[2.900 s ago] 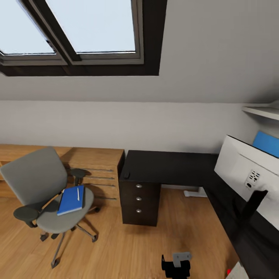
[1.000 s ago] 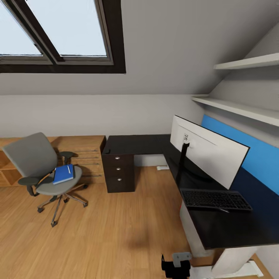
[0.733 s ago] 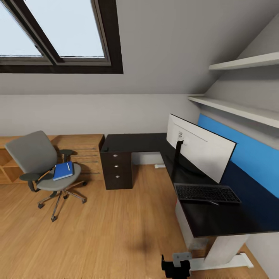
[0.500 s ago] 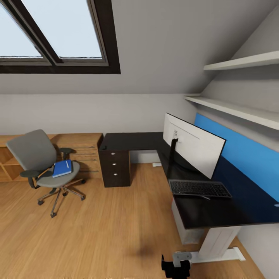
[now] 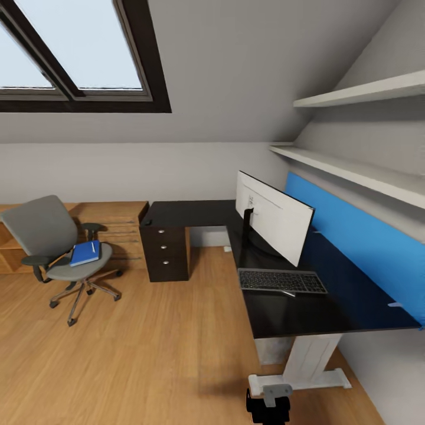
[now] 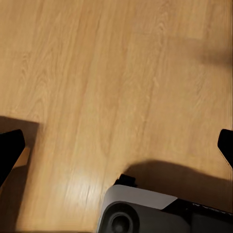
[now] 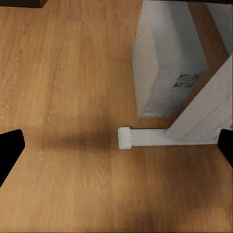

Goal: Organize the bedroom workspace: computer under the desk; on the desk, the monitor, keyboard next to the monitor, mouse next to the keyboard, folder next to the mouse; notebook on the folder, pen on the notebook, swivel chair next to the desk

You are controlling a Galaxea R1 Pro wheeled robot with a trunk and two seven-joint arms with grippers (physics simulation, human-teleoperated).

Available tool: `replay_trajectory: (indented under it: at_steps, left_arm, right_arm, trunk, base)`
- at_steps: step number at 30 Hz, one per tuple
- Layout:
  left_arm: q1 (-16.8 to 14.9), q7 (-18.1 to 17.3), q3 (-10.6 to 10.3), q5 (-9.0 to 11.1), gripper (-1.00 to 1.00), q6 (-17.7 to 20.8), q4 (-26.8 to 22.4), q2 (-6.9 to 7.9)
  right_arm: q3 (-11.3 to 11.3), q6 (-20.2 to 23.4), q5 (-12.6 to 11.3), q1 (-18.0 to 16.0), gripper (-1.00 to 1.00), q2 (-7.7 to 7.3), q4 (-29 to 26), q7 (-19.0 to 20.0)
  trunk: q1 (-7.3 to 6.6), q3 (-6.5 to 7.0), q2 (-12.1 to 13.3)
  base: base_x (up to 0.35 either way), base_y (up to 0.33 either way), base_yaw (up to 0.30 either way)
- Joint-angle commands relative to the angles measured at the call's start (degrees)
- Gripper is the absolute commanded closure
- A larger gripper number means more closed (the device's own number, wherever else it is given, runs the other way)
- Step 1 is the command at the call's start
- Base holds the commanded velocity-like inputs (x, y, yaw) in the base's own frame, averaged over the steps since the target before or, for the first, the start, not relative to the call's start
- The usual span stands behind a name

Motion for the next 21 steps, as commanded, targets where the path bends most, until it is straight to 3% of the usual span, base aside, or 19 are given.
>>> replay_trajectory:
  at_steps: [1,11,21]
  left_arm:
    - [0.0,0.4,-0.1,0.3,-1.00,0.3,-0.2,0.04]
    - [0.0,0.4,-0.1,0.3,-1.00,0.3,-0.2,0.11]
    - [0.0,0.5,-0.1,0.3,-1.00,0.2,-0.3,0.11]
  right_arm:
    - [0.5,-0.2,-0.5,-0.1,-1.00,0.03,0.1,-0.1]
    - [0.5,-0.2,-0.3,0.0,-1.00,0.04,0.1,0.0]
    - [0.5,-0.2,-0.3,0.0,-1.00,0.04,0.1,0.1]
  trunk:
    - [0.04,-0.12,-0.1]
    - [0.04,-0.12,-0.1]
    - [0.04,-0.12,-0.1]
  base:
    - [-0.004,-0.346,0.000]
    - [-0.001,-0.345,0.000]
    - [0.000,-0.046,0.000]
